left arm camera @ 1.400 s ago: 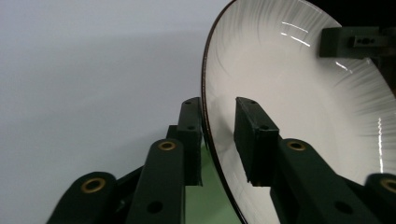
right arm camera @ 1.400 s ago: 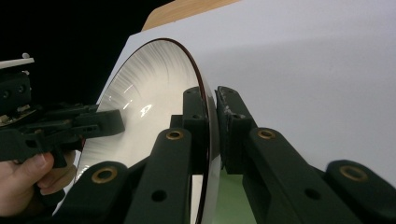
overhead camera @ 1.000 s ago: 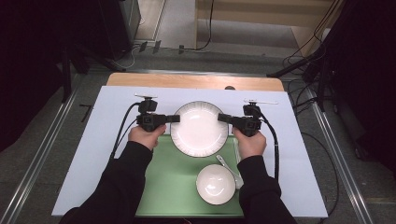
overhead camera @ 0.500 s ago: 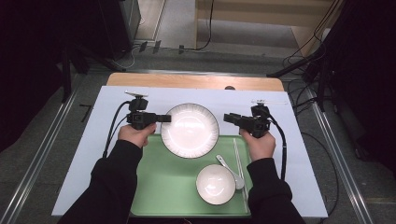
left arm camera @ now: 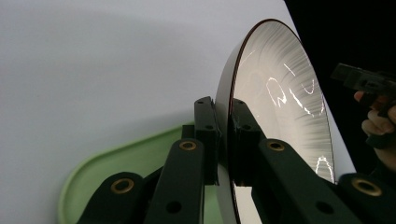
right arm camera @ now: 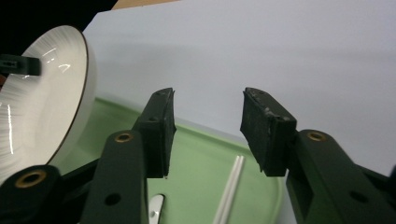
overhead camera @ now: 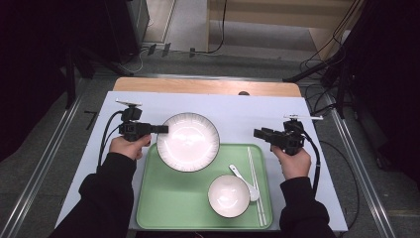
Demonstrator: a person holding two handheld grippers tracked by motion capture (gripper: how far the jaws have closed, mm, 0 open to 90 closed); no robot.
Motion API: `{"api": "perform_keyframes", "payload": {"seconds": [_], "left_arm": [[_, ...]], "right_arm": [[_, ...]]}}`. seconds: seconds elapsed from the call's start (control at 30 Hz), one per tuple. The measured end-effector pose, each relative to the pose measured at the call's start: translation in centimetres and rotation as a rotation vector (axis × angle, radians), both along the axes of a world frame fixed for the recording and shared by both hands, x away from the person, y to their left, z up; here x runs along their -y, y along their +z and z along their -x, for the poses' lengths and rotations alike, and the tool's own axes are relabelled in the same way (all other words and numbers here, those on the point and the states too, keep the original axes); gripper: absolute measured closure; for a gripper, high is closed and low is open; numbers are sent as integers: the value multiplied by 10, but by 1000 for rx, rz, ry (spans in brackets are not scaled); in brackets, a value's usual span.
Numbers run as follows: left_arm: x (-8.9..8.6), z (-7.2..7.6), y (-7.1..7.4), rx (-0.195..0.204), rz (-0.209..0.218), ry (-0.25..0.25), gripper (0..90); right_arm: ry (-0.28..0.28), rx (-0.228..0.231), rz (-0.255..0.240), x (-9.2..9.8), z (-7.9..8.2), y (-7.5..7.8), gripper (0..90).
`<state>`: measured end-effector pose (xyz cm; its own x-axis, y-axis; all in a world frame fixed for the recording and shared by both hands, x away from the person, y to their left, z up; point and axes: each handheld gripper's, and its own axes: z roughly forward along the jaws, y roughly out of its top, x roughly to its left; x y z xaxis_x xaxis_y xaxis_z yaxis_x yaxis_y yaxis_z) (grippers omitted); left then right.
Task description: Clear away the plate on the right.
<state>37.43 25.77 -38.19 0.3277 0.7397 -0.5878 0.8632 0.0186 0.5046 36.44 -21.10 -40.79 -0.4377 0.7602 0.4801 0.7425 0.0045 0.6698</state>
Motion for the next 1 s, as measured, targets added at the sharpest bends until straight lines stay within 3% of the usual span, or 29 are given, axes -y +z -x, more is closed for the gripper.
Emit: {"api": "perform_keyframes", "payload": {"seconds": [0.17,0.27,0.43,0.7,0.77,0.93,1.0], "left_arm": [[-9,7,-4,-12,27,-5,856],[-13,12,-7,-5,14,-13,854],[-23,23,-13,-6,33,-25,854],[-35,38,-26,-22,23,-17,851],[-35,39,-26,-15,11,-21,850],[-39,42,-32,-21,25,-11,848],[-38,42,-33,-13,7,-11,848]], "right_arm": [[2,13,22,12,6,-7,483],[0,16,32,18,9,-8,477],[-10,23,36,27,12,-8,472],[5,22,45,31,17,-10,469],[11,21,57,32,18,-11,469],[16,31,54,35,22,-14,462],[20,26,49,36,24,-15,462]]}}
